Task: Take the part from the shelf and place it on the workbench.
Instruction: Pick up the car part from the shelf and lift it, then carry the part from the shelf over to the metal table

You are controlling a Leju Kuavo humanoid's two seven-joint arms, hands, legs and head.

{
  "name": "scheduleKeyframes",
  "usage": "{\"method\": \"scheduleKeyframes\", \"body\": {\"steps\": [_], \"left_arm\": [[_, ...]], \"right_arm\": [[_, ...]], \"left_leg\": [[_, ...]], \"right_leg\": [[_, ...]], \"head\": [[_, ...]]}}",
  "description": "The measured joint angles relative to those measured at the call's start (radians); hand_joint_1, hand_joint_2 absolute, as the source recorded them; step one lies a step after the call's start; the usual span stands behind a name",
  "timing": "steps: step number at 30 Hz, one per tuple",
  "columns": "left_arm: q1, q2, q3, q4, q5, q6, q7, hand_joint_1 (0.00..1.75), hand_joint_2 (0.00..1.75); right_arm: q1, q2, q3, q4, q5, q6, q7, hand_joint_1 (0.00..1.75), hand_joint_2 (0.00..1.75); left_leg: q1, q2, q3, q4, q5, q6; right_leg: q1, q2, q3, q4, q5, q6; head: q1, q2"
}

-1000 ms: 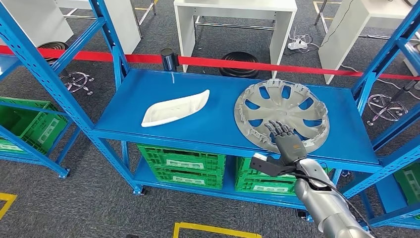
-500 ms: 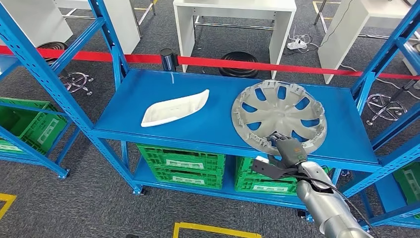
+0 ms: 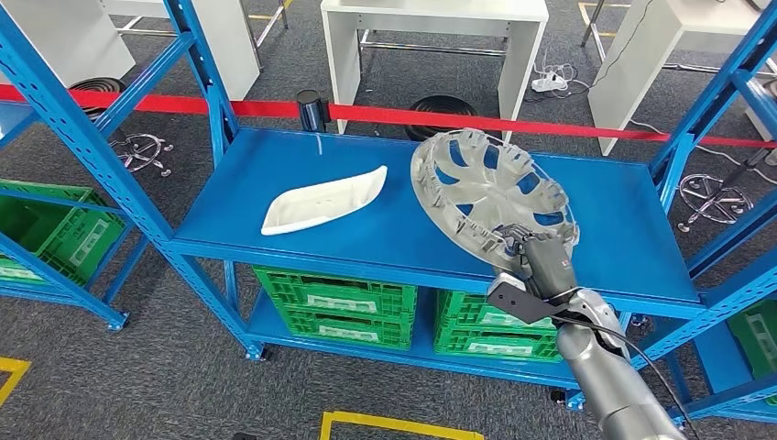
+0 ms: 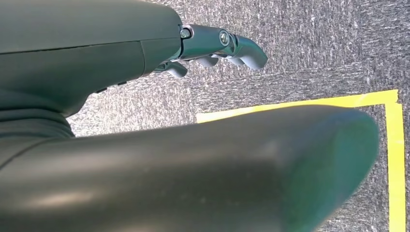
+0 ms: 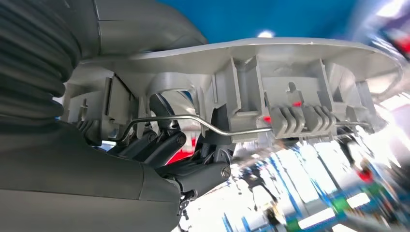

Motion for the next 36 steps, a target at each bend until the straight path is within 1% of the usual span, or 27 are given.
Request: {"method": "scheduleKeyframes", "body": {"steps": [5, 10, 14, 18, 22, 26, 33, 36], "left_arm": [[0.000, 0.000, 0.000, 0.000, 0.000, 0.001, -0.008, 0.00, 0.00], [-0.001, 0.000, 0.000, 0.000, 0.004, -0.015, -0.017, 0.00, 0.00], [0.002, 0.001, 0.000, 0.000, 0.009, -0.039, -0.071, 0.00, 1.75], [0.004, 0.002, 0.000, 0.000, 0.008, -0.036, -0.105, 0.00, 1.75], [0.007, 0.002, 0.000, 0.000, 0.002, -0.027, -0.112, 0.00, 1.75], [0.008, 0.002, 0.000, 0.000, -0.001, -0.019, -0.119, 0.00, 1.75], [0.009, 0.002, 0.000, 0.000, -0.001, 0.001, -0.136, 0.00, 1.75], [0.009, 0.002, 0.000, 0.000, 0.003, 0.020, -0.122, 0.00, 1.75]], "right_arm": [[0.044, 0.015, -0.022, -0.097, -0.133, 0.036, -0.061, 1.75, 1.75], [0.074, 0.030, -0.030, -0.159, -0.203, 0.067, -0.075, 1.75, 1.75], [0.100, 0.041, -0.041, -0.216, -0.361, 0.146, -0.082, 1.75, 1.75], [0.119, 0.053, -0.050, -0.257, -0.523, 0.255, -0.083, 1.75, 1.75], [0.129, 0.058, -0.056, -0.271, -0.611, 0.335, -0.083, 1.75, 1.75], [0.142, 0.061, -0.062, -0.284, -0.652, 0.374, -0.083, 1.75, 1.75], [0.148, 0.062, -0.069, -0.291, -0.680, 0.402, -0.082, 1.75, 1.75], [0.152, 0.063, -0.071, -0.309, -0.702, 0.432, -0.081, 1.75, 1.75]], "left_leg": [[0.000, 0.000, -0.001, 0.000, 0.000, 0.000], [0.000, 0.000, -0.001, 0.000, 0.000, 0.000], [0.000, 0.000, -0.001, 0.000, 0.000, 0.000], [0.000, 0.000, -0.001, 0.000, 0.000, 0.000], [0.000, 0.000, -0.001, 0.000, 0.000, 0.000], [0.000, 0.000, -0.001, 0.000, 0.000, 0.000], [0.000, 0.000, -0.002, 0.000, 0.000, 0.000], [0.000, 0.000, -0.002, 0.000, 0.000, 0.000]], "right_leg": [[0.000, 0.000, 0.000, 0.000, 0.000, 0.000], [0.000, -0.001, 0.000, 0.000, -0.001, 0.000], [0.000, -0.001, -0.001, 0.000, 0.000, 0.000], [0.000, -0.001, -0.001, 0.000, -0.001, 0.000], [0.000, -0.001, -0.001, 0.000, -0.001, 0.000], [0.000, -0.001, -0.001, 0.000, -0.001, 0.000], [0.000, -0.001, -0.001, 0.000, -0.001, 0.000], [0.000, -0.001, -0.002, 0.000, -0.001, 0.000]], "head": [[0.000, 0.000], [0.000, 0.000], [0.000, 0.000], [0.000, 0.000], [0.000, 0.000], [0.000, 0.000], [0.000, 0.000], [0.000, 0.000]]}}
